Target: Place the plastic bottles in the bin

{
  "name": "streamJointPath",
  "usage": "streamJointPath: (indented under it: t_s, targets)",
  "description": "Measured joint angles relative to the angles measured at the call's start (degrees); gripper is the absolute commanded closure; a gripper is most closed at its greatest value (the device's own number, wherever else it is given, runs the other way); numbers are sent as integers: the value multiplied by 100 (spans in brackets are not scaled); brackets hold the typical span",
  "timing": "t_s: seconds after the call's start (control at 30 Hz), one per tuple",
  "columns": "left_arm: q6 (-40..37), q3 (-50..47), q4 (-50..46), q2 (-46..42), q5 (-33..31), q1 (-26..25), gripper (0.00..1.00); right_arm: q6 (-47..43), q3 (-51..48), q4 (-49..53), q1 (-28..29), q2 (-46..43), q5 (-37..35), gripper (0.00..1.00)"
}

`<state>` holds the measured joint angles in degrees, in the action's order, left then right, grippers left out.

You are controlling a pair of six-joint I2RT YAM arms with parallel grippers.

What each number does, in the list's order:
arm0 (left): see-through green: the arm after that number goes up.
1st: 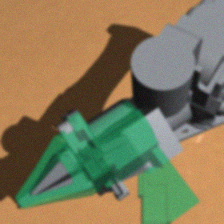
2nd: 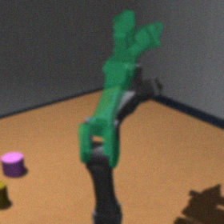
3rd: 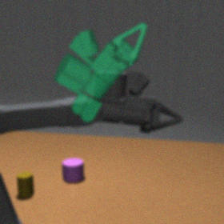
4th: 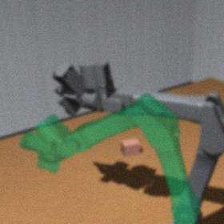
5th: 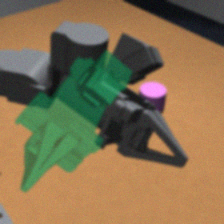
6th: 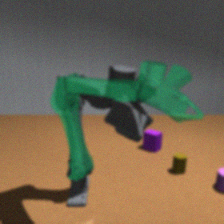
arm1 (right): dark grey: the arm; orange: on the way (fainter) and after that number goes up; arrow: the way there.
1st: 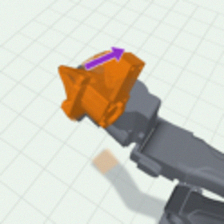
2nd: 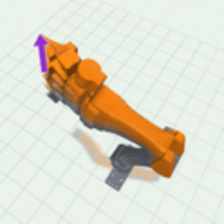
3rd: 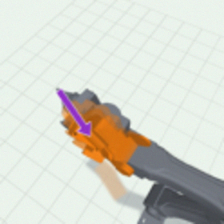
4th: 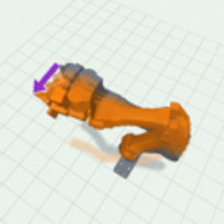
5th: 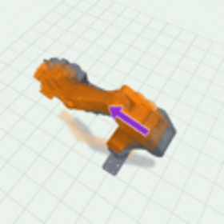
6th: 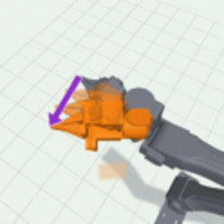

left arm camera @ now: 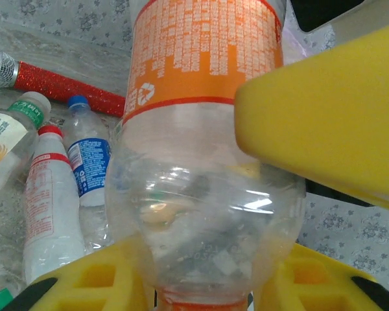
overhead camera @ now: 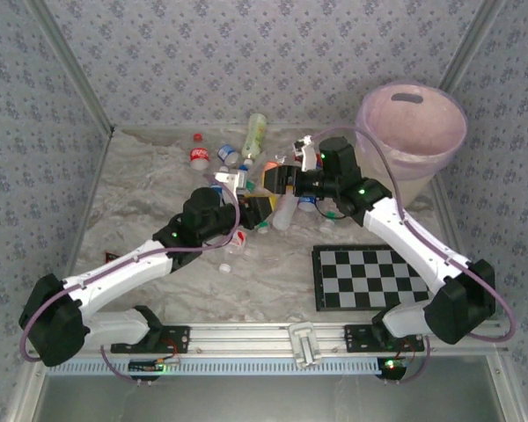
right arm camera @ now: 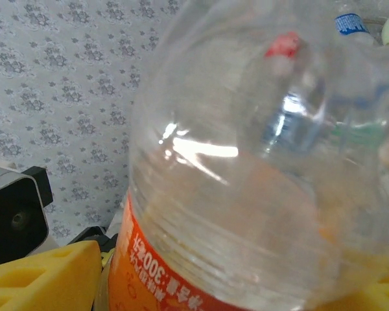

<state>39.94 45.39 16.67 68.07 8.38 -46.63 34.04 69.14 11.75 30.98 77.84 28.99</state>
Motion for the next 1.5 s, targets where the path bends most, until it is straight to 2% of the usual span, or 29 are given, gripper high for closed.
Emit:
streamJointPath:
  t_s: [0.07, 0.13, 0.27, 0.37, 0.5, 0.6, 0.67, 0.73, 0.93, 0.97, 1.1, 1.3, 1.5]
  targets:
    - [-24, 13, 2, 13, -2, 0, 68, 70, 0, -39, -33, 0, 57, 35]
    - [-74, 57, -17, 52, 0, 0, 54, 105, 0, -44, -76, -7, 94, 37]
    - [-232, 79, -212, 61, 4, 0, 39, -31, 0, 125, -177, -155, -15, 41]
    - [-391, 157, -479, -31, -66, -26, 27, -404, 136, 706, -352, -354, -389, 50]
    - [-748, 402, -1196, -323, -483, -26, 21, -1126, 817, 1912, -590, -627, -1335, 50]
    - [-977, 599, -1755, -595, -938, -7, 19, -1631, 1215, 2583, -953, -1054, -2144, 54]
    - [-1049, 660, -2026, -708, -1154, 68, 19, -1906, 1484, 2959, -1471, -1331, -2697, 63]
    - [-1084, 662, -2234, -741, -1325, 166, 19, -2142, 1746, 3161, -2015, -1458, -3145, 67]
    - [-1093, 658, -2817, -785, -1759, 498, 19, -2697, 2465, 3346, -3001, -1012, -4037, 72]
    - [-1078, 649, -2892, -817, -1812, 560, 19, -2761, 2544, 3316, -3112, -863, -4127, 76]
    - [-977, 505, -3117, -1080, -1917, 667, 19, -2942, 2579, 3001, -3346, -291, -4350, 100]
    - [-815, 111, -3512, -1755, -2061, 669, 19, -3222, 3101, 2785, -3429, 710, -4535, 100]
    - [-684, -79, -3840, -2273, -2173, 726, 19, -3355, 3827, 3248, -3471, 1703, -4566, 100]
